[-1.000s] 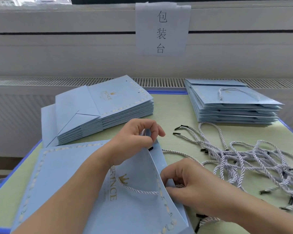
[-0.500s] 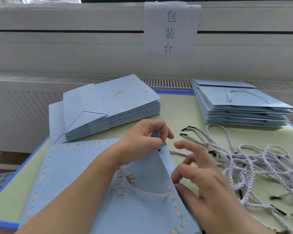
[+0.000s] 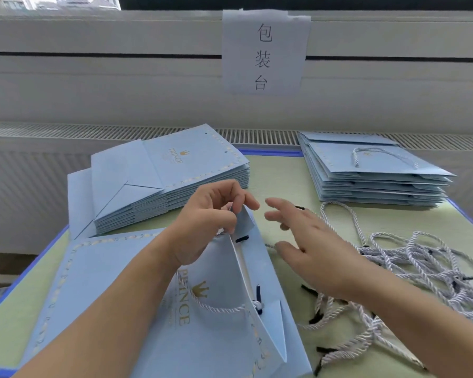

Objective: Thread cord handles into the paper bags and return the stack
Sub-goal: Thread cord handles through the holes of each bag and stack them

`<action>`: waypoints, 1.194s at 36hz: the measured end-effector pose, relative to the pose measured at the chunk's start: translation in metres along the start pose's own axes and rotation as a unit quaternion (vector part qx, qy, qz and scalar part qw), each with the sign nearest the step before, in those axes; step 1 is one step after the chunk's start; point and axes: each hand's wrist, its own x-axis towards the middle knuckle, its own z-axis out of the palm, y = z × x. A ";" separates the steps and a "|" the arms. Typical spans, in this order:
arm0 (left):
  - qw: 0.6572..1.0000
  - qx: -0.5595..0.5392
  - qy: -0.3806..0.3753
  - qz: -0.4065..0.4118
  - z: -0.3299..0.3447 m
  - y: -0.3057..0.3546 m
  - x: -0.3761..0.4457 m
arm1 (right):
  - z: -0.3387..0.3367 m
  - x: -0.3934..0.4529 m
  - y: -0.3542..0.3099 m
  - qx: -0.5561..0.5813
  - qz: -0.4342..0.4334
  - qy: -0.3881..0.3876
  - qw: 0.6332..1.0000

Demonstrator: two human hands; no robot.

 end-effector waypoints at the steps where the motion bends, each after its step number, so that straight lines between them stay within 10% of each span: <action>1: 1.000 0.000 -0.001 0.000 0.000 0.000 0.000 | 0.000 0.006 -0.002 0.035 0.004 -0.027 0.999; 10: 1.000 -0.010 0.012 -0.006 0.001 0.000 -0.001 | -0.007 0.008 0.001 0.311 0.061 -0.073 0.946; 19: 1.000 0.009 0.017 -0.025 0.008 -0.002 -0.001 | -0.067 -0.005 0.034 0.641 0.076 -0.124 0.753; 32: 0.968 0.234 -0.006 -0.089 0.008 -0.014 -0.005 | -0.042 -0.009 0.021 0.281 0.061 0.020 0.958; 38: 0.903 0.417 0.033 -0.097 0.016 -0.009 0.001 | -0.037 -0.014 0.012 0.170 0.042 0.011 0.984; 43: 0.943 0.312 0.078 -0.084 0.013 0.012 0.011 | -0.047 -0.020 0.007 0.113 0.050 0.048 0.991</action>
